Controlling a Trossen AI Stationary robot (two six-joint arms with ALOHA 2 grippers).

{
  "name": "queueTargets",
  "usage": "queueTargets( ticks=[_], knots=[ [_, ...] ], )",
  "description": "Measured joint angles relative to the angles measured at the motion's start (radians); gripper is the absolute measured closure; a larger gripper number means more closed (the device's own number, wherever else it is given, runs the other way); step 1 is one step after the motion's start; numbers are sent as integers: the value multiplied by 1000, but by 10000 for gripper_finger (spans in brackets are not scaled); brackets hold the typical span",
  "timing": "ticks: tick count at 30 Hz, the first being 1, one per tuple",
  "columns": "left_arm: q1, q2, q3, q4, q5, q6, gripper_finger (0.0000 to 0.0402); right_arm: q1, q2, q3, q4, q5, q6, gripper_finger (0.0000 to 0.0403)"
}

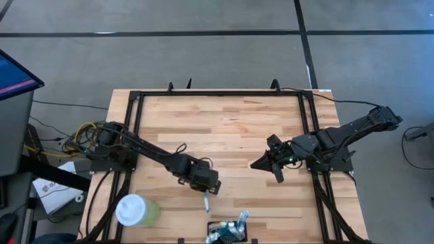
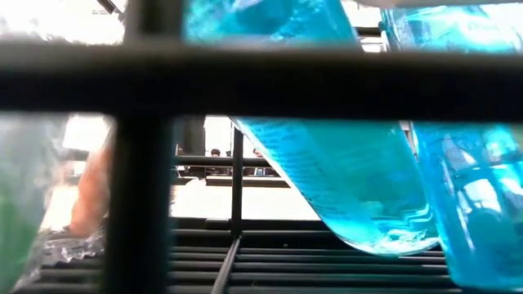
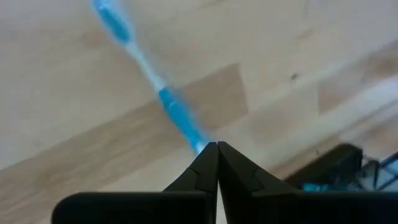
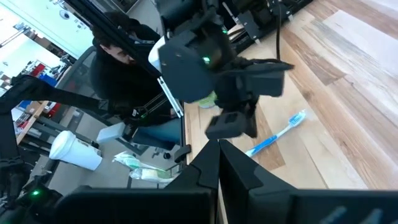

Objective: Pick & Place toothbrushing station
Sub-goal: Put the blue toothbrush into the black wire organizer

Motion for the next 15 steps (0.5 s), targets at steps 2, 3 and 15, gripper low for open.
queueTargets(
  ticks=[2, 3, 15],
  knots=[
    [10, 7, 1, -19, 14, 0, 401, 0, 0, 0, -1, 0, 0, 403],
    [13, 9, 0, -41, 20, 0, 401, 0, 0, 0, -1, 0, 1, 403],
    [59, 22, -4, -47, 64, 63, 318, -1, 0, 1, -27, 0, 4, 403]
  ],
)
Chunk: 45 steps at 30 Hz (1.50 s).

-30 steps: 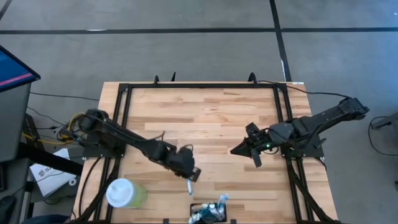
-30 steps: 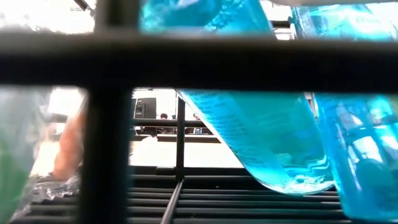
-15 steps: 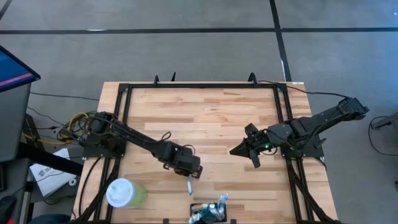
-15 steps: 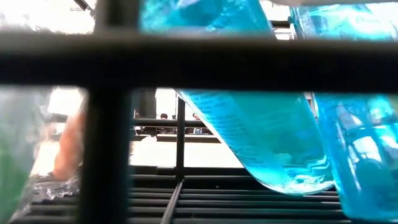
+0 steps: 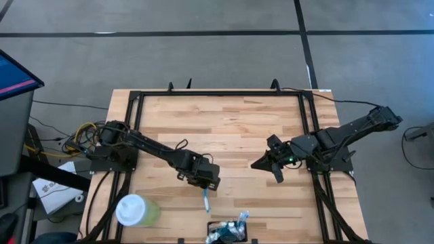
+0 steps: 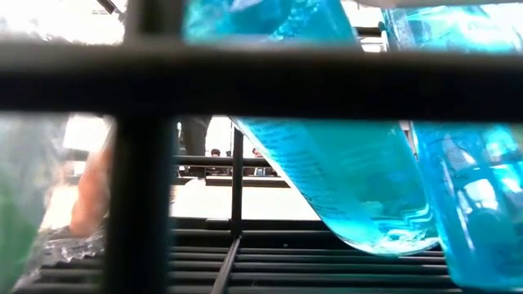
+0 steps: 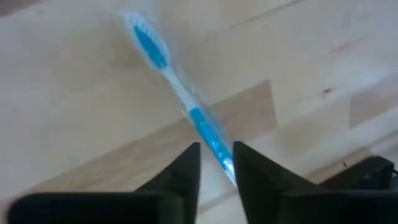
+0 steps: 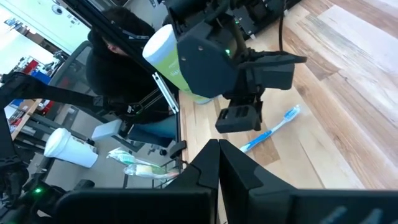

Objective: Pick & Place toothbrushing station
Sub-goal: Put the blue toothbrush into the black wire organizer

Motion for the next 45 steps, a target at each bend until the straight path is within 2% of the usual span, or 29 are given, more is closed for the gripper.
queueTargets(
  ticks=[4, 7, 23, 28, 32, 37, 45],
  knots=[
    [15, 12, -1, -4, 6, 16, 270, -3, 0, 0, -4, 3, -5, 403],
    [24, 12, 0, 1, 8, 17, 259, -9, 0, 0, -4, 4, -7, 403],
    [27, 95, -1, -6, 28, 65, 284, -22, 0, 0, -3, 4, -14, 403],
    [37, 96, 1, -38, -7, 117, 286, -22, 0, 0, -3, 4, -15, 403],
    [47, 96, 1, -46, -14, 181, 315, -22, 0, 0, -3, 3, -22, 403],
    [52, 95, 0, -43, -45, 277, 388, -27, 0, 0, -3, 3, -25, 403],
    [47, 87, 0, -33, -118, 363, 397, -34, 0, 0, -1, 3, -25, 403]
  ],
)
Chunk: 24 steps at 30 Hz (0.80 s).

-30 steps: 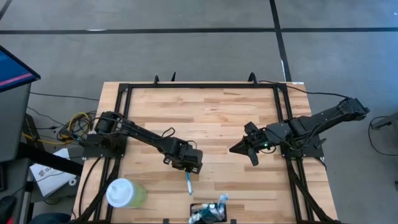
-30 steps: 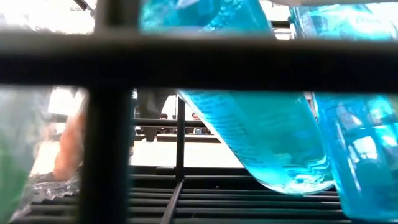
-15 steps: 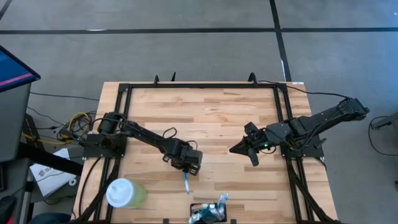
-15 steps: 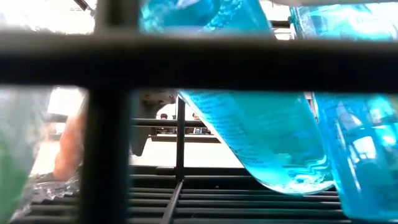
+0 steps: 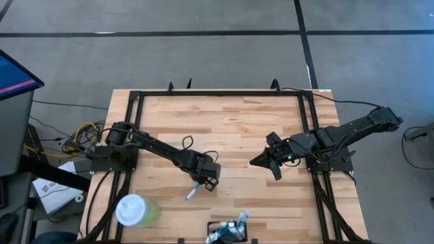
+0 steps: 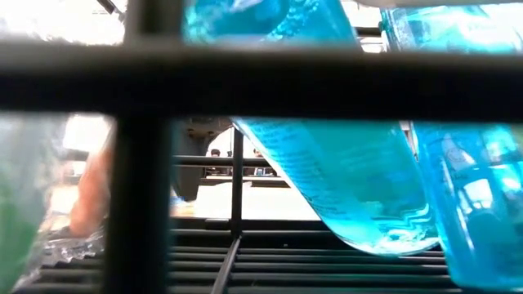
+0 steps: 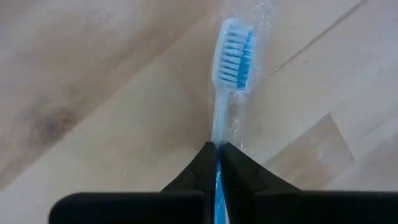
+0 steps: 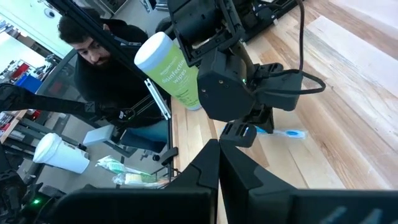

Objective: Pick & Place toothbrushing station
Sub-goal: Put the blue toothbrush into the black wire organizer

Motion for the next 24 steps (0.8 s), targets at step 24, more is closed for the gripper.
queueTargets(
  ticks=[24],
  knots=[
    [-69, -155, -3, 20, -213, 12, 402, 2, 0, 0, 8, -12, 4, 403]
  ],
)
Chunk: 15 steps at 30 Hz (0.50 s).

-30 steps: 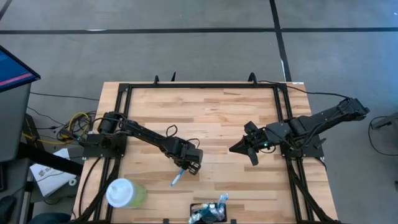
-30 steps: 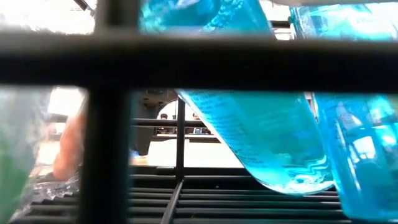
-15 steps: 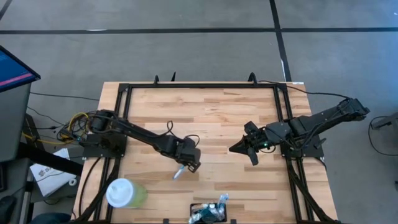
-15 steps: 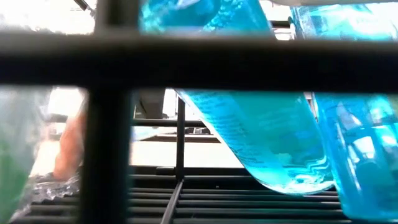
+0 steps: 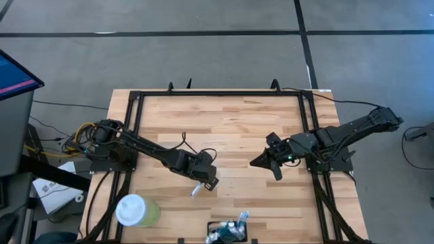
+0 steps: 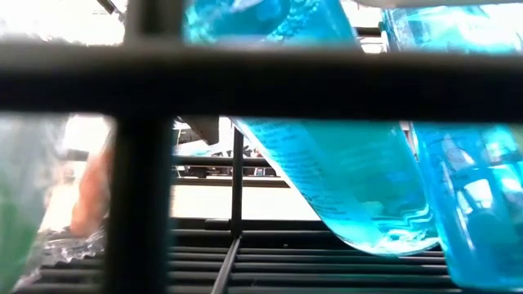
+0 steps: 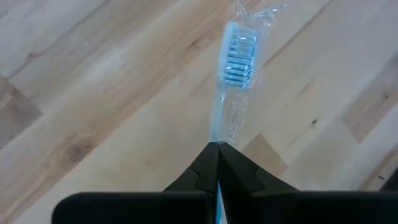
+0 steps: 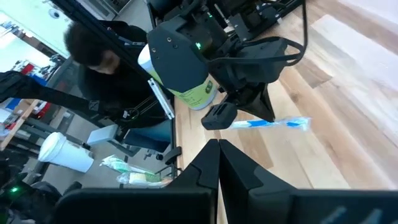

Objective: Pick & Place toothbrushing station
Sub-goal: Put the blue toothbrush into the black wire organizer

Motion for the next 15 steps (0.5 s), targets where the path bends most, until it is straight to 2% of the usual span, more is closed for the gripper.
queueTargets(
  ticks=[7, 15],
  knots=[
    [-49, 0, 0, 70, -108, -17, 401, 15, 0, 0, 34, -34, -4, 403],
    [-100, -38, 2, 148, -239, -18, 401, 34, 0, 0, 139, -36, -87, 403]
  ],
)
